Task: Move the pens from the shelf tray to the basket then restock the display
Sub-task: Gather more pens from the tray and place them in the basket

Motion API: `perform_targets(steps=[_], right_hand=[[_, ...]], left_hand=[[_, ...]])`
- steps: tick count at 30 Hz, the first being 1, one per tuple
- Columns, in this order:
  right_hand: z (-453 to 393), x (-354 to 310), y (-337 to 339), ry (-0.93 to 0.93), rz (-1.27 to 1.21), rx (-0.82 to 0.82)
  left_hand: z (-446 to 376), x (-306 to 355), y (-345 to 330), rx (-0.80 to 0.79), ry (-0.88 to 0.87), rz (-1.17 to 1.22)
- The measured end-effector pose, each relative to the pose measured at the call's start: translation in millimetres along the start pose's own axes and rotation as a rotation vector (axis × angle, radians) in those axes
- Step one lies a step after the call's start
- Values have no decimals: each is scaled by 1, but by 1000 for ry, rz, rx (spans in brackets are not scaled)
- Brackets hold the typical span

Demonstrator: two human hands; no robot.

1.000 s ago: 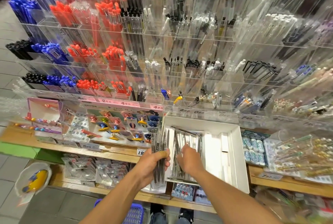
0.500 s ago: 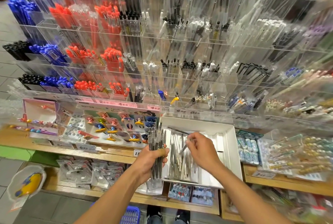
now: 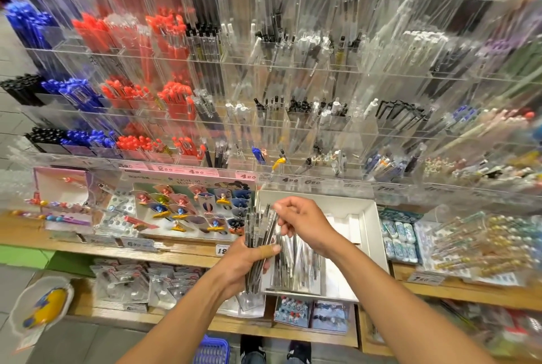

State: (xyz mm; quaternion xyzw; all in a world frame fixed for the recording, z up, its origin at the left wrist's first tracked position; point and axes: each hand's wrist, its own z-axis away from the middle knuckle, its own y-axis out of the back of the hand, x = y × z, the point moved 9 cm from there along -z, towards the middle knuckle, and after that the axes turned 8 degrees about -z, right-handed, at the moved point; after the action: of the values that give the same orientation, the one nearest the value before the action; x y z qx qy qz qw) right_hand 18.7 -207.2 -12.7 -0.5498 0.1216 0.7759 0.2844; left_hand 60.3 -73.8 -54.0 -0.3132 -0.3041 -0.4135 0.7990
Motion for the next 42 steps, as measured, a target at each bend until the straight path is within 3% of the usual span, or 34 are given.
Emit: perform_targets(steps=[2,5,9,13,20,28,38,42], right_hand=[[-4,16,8,-51,-56,54],[-6,64,30,-245,289,200],[5,136,22,-486,886,28],[5,152,12,-463,1088,68],[7,150,4,-555,1173,108],[11,159,1,-642,1068,75],[41,83,26,-398,580,-74],[45,52,31,-335,922,-257]], left_hand=[[0,-4,5,29,13,44],[1,-11,10,68,39,91],[2,-15,17,100,56,122],[0,-16,22,127,52,115],[-2,-16,26,155,56,96],[-3,-13,25,169,61,78],[-10,-11,25,163,69,42],[-16,0,18,156,38,-149]])
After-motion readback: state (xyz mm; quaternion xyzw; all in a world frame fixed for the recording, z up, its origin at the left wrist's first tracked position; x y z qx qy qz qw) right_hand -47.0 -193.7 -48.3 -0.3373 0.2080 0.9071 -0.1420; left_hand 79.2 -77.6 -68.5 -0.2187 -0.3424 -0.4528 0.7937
